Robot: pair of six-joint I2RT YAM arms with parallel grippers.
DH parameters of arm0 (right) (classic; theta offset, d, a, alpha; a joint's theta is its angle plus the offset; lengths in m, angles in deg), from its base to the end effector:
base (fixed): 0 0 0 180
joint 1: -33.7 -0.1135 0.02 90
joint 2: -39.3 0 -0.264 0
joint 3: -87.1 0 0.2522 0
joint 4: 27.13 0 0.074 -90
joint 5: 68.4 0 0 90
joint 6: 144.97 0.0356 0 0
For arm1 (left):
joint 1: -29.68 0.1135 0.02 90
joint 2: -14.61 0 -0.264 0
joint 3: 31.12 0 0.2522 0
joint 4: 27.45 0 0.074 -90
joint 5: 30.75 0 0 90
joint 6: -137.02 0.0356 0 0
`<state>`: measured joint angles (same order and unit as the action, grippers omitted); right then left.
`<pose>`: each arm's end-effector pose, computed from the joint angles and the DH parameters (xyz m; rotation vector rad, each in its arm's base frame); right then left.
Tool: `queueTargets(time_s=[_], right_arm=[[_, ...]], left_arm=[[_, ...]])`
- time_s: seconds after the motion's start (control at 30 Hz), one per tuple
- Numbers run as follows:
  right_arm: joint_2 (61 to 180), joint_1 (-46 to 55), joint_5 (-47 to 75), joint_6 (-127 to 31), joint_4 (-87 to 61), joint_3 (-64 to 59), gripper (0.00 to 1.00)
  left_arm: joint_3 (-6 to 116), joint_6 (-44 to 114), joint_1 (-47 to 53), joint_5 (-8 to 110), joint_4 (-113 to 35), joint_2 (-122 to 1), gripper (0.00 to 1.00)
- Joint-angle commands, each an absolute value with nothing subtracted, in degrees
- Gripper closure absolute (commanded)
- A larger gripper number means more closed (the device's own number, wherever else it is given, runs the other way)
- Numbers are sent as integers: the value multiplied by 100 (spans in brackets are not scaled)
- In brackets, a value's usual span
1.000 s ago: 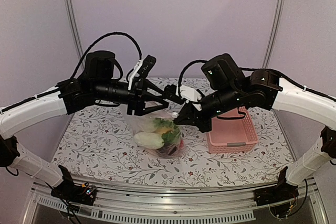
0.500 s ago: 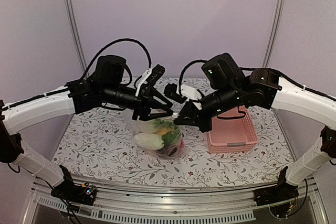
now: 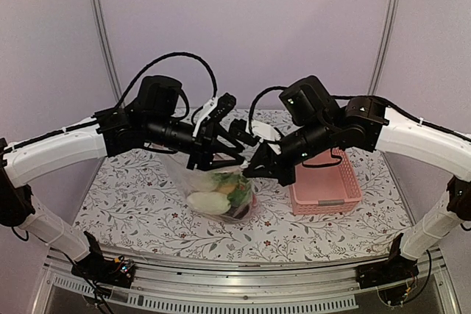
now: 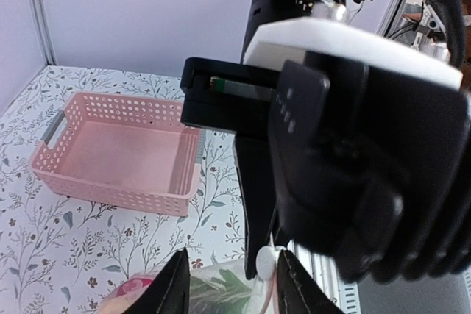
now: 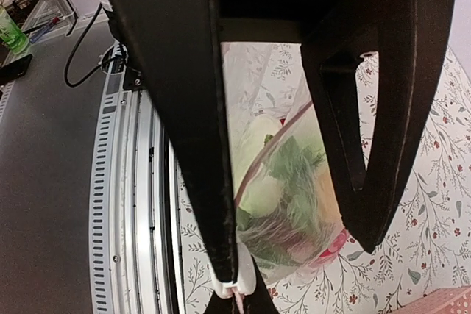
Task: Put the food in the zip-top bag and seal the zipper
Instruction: Hold the zipper from the zipper food storage bag.
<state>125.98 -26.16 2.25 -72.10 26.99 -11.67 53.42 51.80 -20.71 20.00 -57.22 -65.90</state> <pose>0.1561 0.2924 0.3578 -1.6162 1.7433 0.7606 0.1864 -0.2605 0.3475 1.3658 1.6158 -1.1812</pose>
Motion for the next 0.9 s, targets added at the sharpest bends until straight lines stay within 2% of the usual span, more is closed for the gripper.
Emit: queueTargets(time_s=[0.0, 0.33, 0.57, 0.87], right_arm=[[12717, -2489, 172, -7114, 2476, -1423, 100], [12811, -2396, 83, -7087, 2443, -1523, 100], [12807, -2387, 73, -7141, 2443, -1534, 100], [12775, -2382, 88, -7152, 2436, -1510, 100]], left_arm=[[5398, 5256, -2260, 2069, -6065, -6431, 60], [5389, 5210, -2253, 2032, -6123, -6460, 62], [5553, 5279, -2261, 2396, -6260, -6594, 78], [5778, 5210, -2263, 2522, -6292, -6831, 91]])
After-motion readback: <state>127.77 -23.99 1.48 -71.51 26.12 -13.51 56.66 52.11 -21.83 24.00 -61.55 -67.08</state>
